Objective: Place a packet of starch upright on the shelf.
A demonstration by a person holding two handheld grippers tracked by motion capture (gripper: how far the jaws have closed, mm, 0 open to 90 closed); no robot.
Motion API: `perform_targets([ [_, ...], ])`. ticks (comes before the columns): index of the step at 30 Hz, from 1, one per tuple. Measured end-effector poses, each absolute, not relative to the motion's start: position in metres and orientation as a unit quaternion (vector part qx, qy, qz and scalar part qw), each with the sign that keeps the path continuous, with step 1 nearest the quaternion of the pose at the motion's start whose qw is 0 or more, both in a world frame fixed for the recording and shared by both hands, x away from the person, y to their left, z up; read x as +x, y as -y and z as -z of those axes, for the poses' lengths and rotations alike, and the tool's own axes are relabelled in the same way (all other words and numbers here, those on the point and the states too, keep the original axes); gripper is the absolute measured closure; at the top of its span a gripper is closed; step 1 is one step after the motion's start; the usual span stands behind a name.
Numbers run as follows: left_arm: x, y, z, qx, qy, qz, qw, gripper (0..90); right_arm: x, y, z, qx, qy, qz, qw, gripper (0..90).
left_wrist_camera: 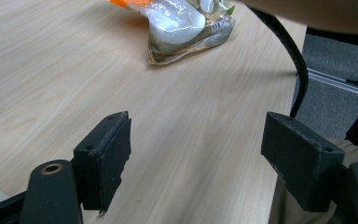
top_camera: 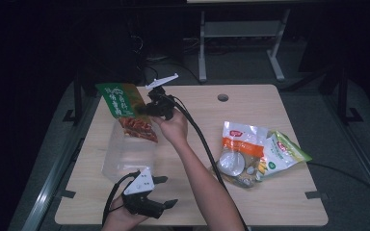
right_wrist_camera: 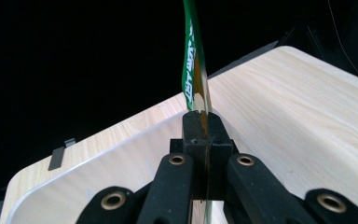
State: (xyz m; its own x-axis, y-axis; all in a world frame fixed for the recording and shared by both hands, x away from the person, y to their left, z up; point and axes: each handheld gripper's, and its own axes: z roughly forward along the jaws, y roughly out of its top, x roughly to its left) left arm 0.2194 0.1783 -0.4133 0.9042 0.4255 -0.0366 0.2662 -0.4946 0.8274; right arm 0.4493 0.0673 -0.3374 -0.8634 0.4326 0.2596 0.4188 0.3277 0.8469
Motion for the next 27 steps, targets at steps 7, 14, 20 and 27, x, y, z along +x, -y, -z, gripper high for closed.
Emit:
perform_targets([
  [7, 0.219, -0.178, 0.413, 0.861, -0.201, -0.087, 0.46, 23.9, 0.453, -0.063, 0.349, 0.279, -0.81, -0.516, 0.009, 90.0],
  [14, 0.221, -0.179, 0.414, 0.862, -0.204, -0.09, 0.456, 24.0, 0.455, -0.058, 0.361, 0.282, -0.812, -0.511, 0.007, 89.9],
  [20, 0.222, -0.179, 0.415, 0.859, -0.21, -0.088, 0.458, 24.1, 0.458, -0.049, 0.371, 0.29, -0.815, -0.502, 0.011, 89.7],
  [27, 0.222, -0.178, 0.415, 0.86, -0.21, -0.089, 0.457, 24.1, 0.458, -0.044, 0.368, 0.291, -0.821, -0.491, 0.017, 78.6],
])
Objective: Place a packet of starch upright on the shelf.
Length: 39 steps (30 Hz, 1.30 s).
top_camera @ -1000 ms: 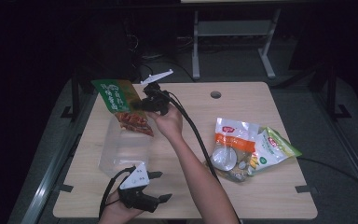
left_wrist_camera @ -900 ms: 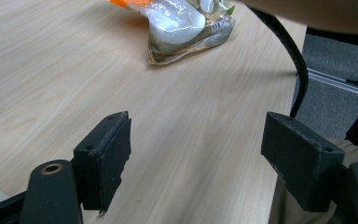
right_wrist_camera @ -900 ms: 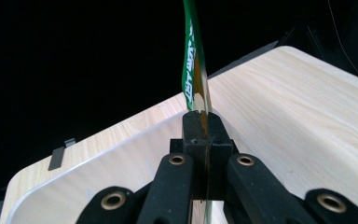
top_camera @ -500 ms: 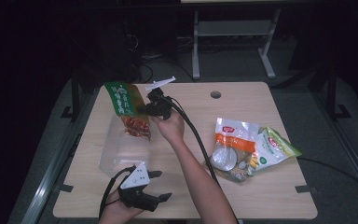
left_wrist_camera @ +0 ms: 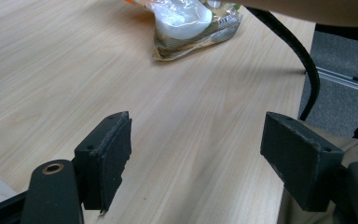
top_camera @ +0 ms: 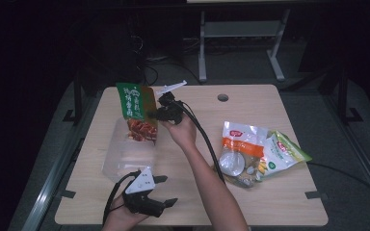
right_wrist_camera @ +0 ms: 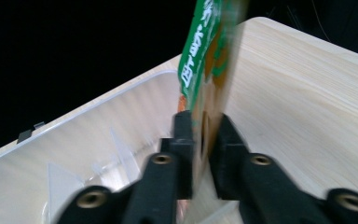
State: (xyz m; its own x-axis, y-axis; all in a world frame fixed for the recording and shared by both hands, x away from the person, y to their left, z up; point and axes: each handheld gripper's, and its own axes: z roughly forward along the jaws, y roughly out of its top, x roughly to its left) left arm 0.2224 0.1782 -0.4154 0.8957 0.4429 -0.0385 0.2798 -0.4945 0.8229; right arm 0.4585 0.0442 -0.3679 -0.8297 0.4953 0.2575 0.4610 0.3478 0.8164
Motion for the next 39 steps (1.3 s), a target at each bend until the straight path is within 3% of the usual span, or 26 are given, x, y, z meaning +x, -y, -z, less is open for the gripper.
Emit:
perform_targets([
  [2, 0.224, -0.18, 0.415, 0.857, -0.216, -0.089, 0.459, 24.0, 0.459, -0.037, 0.364, 0.293, -0.821, -0.49, 0.011, 69.1],
  [13, 0.226, -0.18, 0.416, 0.857, -0.22, -0.089, 0.458, 24.0, 0.446, 0.003, 0.355, 0.29, -0.826, -0.483, 0.011, 55.2],
  [39, 0.229, -0.173, 0.423, 0.866, -0.217, -0.083, 0.443, 23.9, 0.389, 0.103, 0.364, 0.304, -0.823, -0.48, 0.003, 45.8],
])
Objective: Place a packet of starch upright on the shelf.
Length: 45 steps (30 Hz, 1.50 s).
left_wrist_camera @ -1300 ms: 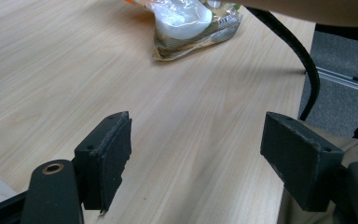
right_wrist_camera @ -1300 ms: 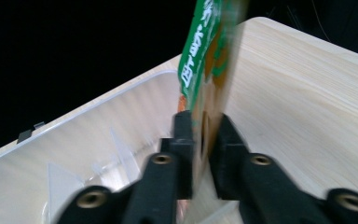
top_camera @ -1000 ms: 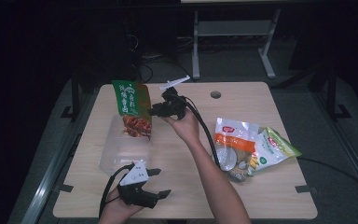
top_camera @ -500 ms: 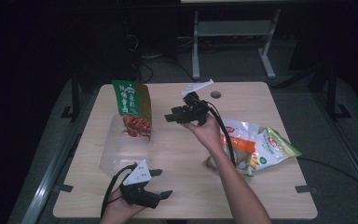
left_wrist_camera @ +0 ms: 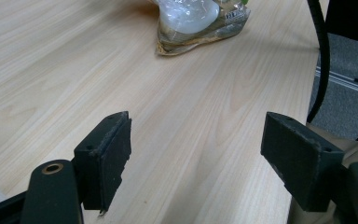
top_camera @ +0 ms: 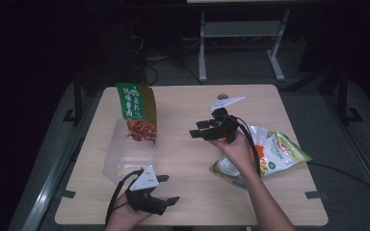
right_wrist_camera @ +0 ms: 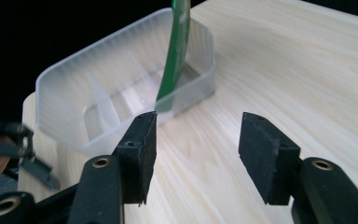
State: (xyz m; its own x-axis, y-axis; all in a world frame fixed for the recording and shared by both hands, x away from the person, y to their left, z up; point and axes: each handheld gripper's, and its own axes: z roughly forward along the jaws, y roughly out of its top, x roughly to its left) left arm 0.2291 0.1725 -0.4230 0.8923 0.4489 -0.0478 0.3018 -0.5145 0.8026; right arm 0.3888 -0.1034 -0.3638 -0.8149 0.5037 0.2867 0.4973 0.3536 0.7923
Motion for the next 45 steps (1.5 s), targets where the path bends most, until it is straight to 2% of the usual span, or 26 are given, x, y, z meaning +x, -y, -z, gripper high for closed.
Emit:
perform_targets([
  [9, 0.227, -0.17, 0.423, 0.866, -0.219, -0.079, 0.443, 23.9, 0.359, 0.144, 0.379, 0.317, -0.82, -0.476, 0.004, 43.7],
  [18, 0.228, -0.169, 0.424, 0.864, -0.221, -0.077, 0.445, 23.9, 0.326, 0.169, 0.397, 0.324, -0.813, -0.484, -0.002, 41.9],
  [25, 0.228, -0.172, 0.423, 0.864, -0.223, -0.077, 0.445, 23.9, 0.307, 0.18, 0.396, 0.322, -0.814, -0.483, 0.009, 41.9],
  [36, 0.23, -0.166, 0.426, 0.867, -0.217, -0.07, 0.443, 24.0, 0.298, 0.2, 0.401, 0.342, -0.802, -0.49, 0.012, 40.6],
  [45, 0.231, -0.166, 0.427, 0.866, -0.218, -0.067, 0.445, 24.0, 0.295, 0.212, 0.4, 0.355, -0.815, -0.455, 0.046, 40.5],
])
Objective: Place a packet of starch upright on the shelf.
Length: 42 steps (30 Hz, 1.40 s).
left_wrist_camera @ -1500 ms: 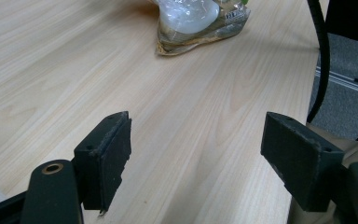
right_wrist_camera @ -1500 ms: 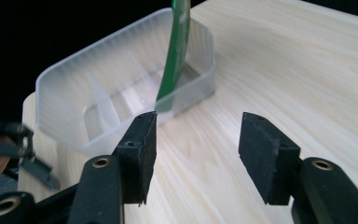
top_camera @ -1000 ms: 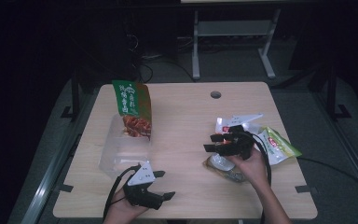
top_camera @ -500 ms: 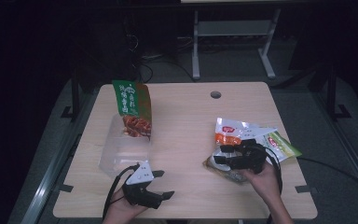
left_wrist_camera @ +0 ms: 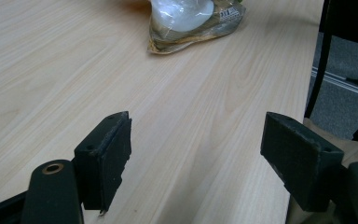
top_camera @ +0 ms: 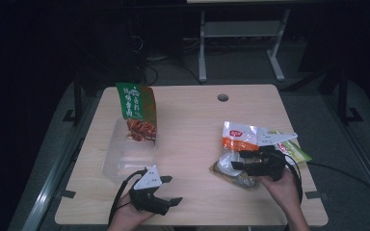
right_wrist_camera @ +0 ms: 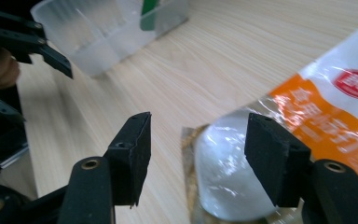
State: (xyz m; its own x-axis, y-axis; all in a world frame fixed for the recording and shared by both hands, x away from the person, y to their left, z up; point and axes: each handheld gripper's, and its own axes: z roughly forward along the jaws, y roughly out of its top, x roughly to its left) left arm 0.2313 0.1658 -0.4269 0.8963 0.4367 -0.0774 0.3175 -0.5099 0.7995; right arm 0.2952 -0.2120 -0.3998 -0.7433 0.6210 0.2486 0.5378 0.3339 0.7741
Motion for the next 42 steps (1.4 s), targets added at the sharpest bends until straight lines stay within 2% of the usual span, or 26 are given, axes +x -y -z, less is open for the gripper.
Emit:
perform_targets([
  [16, 0.233, -0.163, 0.43, 0.866, -0.221, -0.057, 0.445, 24.1, 0.295, 0.265, 0.402, 0.422, -0.798, -0.423, 0.082, 39.7],
  [22, 0.234, -0.163, 0.429, 0.869, -0.215, -0.06, 0.442, 24.2, 0.3, 0.274, 0.409, 0.448, -0.794, -0.402, 0.087, 36.7],
  [29, 0.233, -0.163, 0.429, 0.87, -0.213, -0.059, 0.44, 24.2, 0.308, 0.275, 0.415, 0.455, -0.792, -0.4, 0.08, 37.3],
  [33, 0.229, -0.159, 0.431, 0.874, -0.212, -0.066, 0.432, 24.4, 0.32, 0.272, 0.417, 0.453, -0.793, -0.403, 0.064, 41.0],
  [38, 0.23, -0.159, 0.432, 0.872, -0.215, -0.058, 0.436, 25.0, 0.329, 0.272, 0.42, 0.446, -0.801, -0.396, 0.05, 51.9],
  [42, 0.234, -0.16, 0.432, 0.868, -0.219, -0.051, 0.442, 25.7, 0.335, 0.271, 0.423, 0.442, -0.798, -0.407, 0.04, 55.8],
])
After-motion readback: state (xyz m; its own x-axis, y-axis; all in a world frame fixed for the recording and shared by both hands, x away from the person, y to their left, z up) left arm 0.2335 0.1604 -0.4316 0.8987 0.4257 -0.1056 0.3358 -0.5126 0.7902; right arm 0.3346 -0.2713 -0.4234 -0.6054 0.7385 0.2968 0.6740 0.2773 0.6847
